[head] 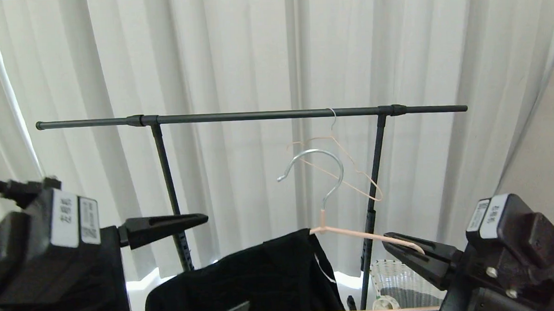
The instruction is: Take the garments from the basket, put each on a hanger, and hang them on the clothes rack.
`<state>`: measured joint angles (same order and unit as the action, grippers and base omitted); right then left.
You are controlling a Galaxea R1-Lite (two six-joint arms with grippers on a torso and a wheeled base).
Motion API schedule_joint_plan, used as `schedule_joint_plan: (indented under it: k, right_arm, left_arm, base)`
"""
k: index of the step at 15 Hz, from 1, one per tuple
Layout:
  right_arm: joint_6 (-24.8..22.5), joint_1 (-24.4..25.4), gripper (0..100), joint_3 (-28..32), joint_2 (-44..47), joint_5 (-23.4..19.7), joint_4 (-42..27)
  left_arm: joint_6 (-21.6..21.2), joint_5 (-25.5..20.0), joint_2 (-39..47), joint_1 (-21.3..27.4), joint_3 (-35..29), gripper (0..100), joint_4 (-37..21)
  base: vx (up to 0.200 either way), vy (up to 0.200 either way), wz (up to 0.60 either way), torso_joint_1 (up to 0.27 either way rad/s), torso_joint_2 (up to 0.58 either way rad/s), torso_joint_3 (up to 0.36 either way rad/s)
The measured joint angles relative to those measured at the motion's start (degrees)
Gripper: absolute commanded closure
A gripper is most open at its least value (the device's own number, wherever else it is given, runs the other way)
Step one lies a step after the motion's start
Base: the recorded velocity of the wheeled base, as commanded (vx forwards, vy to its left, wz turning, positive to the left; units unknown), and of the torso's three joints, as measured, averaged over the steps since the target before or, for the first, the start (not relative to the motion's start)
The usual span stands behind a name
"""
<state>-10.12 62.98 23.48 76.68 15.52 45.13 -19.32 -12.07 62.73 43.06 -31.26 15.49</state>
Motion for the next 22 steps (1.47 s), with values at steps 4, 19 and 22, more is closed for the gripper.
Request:
schedule_joint_plan:
  k: [4,19,22]
  right_arm:
    - [-3.4,2.1,100,-3.4,-0.9,0.0,3.9]
    - [-8.4,3.1,0,-3.6,-1.3,0.0,7.8]
    - [-9.8,3.1,0,-3.7,-1.4,0.1,7.7]
  left_arm:
    - [-0.6,-4.9,2.4,0.8,2.5,0,0.0]
    - [-0.7,-8.2,9.0,2.2,3.4,100,0.0]
    - [-0.7,-6.3,9.3,0.3,3.8,100,0.0]
  base:
    - [0.000,0.000,0.00,0.000,0.00,0.000]
    - [0.000,0.000,0.00,0.000,0.00,0.000]
    - [0.000,0.000,0.00,0.000,0.00,0.000]
